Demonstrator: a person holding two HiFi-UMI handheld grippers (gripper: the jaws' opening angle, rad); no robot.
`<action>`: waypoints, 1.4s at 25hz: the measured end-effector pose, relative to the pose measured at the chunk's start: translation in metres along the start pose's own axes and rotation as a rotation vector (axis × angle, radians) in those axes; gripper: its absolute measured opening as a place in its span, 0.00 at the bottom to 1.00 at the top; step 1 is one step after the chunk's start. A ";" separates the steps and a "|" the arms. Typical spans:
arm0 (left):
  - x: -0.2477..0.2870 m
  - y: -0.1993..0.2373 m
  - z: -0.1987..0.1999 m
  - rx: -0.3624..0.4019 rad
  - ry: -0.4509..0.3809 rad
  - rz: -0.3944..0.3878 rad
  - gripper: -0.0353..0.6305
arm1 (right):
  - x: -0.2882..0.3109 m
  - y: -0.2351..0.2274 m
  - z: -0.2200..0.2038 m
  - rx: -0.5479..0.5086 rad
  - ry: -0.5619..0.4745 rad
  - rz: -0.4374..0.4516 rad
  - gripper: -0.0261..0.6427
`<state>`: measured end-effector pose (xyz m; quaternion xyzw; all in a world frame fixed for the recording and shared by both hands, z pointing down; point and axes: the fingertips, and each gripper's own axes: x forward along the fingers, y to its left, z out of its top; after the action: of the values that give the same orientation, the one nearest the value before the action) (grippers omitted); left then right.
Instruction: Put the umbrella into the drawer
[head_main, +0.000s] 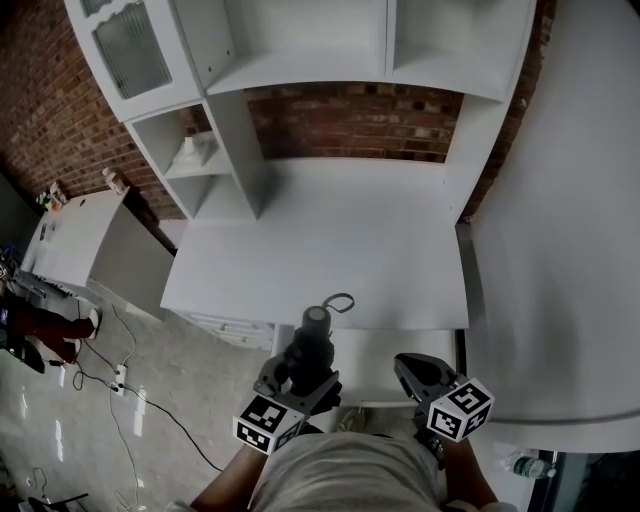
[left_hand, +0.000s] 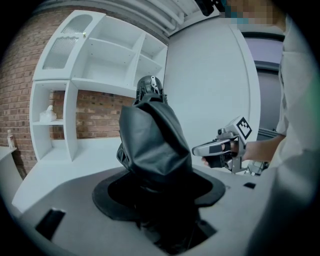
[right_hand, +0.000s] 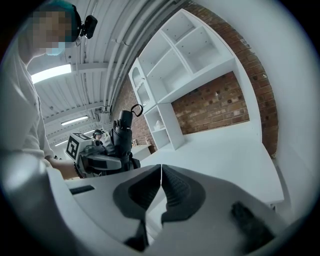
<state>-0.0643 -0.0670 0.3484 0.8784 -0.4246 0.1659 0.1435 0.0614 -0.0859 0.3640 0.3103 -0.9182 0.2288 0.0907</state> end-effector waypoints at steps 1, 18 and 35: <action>0.002 0.000 0.000 -0.001 0.000 -0.003 0.49 | -0.002 -0.002 -0.001 0.002 -0.003 -0.004 0.08; 0.011 0.004 0.014 0.054 0.013 -0.079 0.49 | -0.008 -0.009 -0.010 0.051 -0.004 -0.073 0.08; 0.039 0.036 0.007 0.136 0.102 -0.217 0.49 | 0.009 -0.022 -0.010 0.145 -0.036 -0.204 0.08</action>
<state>-0.0694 -0.1183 0.3623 0.9172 -0.3072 0.2223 0.1219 0.0679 -0.1012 0.3831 0.4117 -0.8645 0.2785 0.0744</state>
